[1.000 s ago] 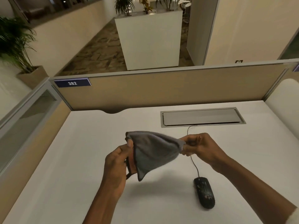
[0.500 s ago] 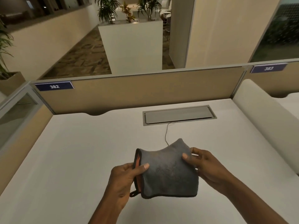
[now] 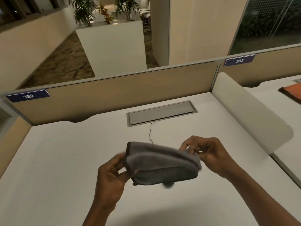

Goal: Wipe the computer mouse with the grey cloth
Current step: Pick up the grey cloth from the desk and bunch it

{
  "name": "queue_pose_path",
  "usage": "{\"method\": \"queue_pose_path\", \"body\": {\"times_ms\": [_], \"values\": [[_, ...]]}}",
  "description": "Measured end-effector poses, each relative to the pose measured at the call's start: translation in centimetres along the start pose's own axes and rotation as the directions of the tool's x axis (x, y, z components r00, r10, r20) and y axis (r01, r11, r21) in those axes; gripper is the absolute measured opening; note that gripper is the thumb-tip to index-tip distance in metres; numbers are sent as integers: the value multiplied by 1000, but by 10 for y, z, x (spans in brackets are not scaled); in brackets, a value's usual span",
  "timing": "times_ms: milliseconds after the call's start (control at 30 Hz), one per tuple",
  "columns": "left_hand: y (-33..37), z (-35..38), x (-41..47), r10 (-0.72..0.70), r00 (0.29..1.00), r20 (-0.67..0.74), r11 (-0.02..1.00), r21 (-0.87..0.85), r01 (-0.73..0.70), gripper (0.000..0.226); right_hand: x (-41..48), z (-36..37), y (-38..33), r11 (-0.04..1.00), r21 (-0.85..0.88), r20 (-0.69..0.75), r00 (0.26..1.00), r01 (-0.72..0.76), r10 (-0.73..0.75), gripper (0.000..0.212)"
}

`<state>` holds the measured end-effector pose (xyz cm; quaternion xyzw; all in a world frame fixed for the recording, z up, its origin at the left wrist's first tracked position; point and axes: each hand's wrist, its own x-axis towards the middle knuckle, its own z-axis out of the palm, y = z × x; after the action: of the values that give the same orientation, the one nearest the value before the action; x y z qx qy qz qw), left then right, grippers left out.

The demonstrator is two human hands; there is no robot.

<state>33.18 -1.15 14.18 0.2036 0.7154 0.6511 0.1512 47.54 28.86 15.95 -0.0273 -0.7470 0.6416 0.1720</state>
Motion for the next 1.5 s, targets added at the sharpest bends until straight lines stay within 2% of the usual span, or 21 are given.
{"method": "queue_pose_path", "body": {"times_ms": [67, 167, 233, 300, 367, 433, 500, 567, 633, 767, 933, 1067, 1133, 1233, 1333, 1367, 1433, 1500], "values": [[-1, 0, -2, 121, 991, 63, 993, -23, -119, 44, 1, -4, 1, 999, 21, -56, 998, 33, -31, 29], [-6, 5, -5, 191, 976, 102, 981, -9, -191, 57, 0, -3, 12, 999, 36, -149, 988, -31, 36, 27], [-7, 8, -7, 216, 973, 83, 976, 8, -217, 63, -2, 0, 17, 998, 28, -188, 980, -62, 66, 19], [-7, 9, -9, 227, 973, 39, 973, 30, -229, 63, -4, 2, 17, 996, 36, -210, 973, -87, 93, 23], [-4, 10, -11, 203, 979, 0, 979, 7, -203, 55, -4, 3, 16, 994, 17, -209, 972, -108, 109, 27], [-1, 8, -11, 228, 974, 9, 973, 41, -229, 54, -4, 4, 14, 993, -28, -195, 975, -111, 104, 20], [-1, 6, -11, 279, 959, 54, 955, 90, -283, 62, -2, 4, 11, 994, -49, -190, 978, -96, 85, 22], [1, 3, -10, 292, 954, 61, 954, 52, -295, 62, 1, 3, 9, 997, -54, -171, 984, -61, 51, 23], [4, 0, -8, 296, 954, 51, 955, -12, -296, 52, 3, 2, 6, 997, -52, -147, 988, -53, 45, 23], [6, -7, -2, 242, 967, 83, 969, -75, -236, 33, 4, 0, 7, 995, 59, -91, 992, -77, 82, 22], [-2, -6, 0, 149, 978, 146, 988, 7, -152, 41, 4, 3, 6, 936, 304, -56, 978, -175, 201, 25], [-10, -2, -4, 73, 970, 230, 993, 73, -92, 49, -2, 6, 7, 879, 402, -50, 953, -256, 300, 26], [-14, 2, -5, 29, 967, 253, 993, 101, -56, 58, -6, 5, 5, 855, 448, -17, 953, -262, 301, 33], [-15, 15, -4, -17, 965, 263, 985, 168, -29, 61, -12, 5, 3, 904, 349, 8, 966, -246, 259, 38], [-8, 33, -4, 2, 960, 281, 965, 252, -76, 34, -13, 8, 1, 955, 154, 14, 967, -255, 256, 39], [-5, 39, -2, -5, 958, 287, 963, 261, -73, 31, -13, 8, 0, 960, 114, 35, 966, -257, 255, 40], [2, 52, 1, -14, 954, 301, 955, 286, -76, 40, -11, 7, -4, 970, 55, 100, 968, -238, 231, 46], [8, 66, 6, 14, 939, 343, 952, 281, -117, 48, -10, 4, -7, 979, 14, 156, 967, -206, 201, 65]]}}
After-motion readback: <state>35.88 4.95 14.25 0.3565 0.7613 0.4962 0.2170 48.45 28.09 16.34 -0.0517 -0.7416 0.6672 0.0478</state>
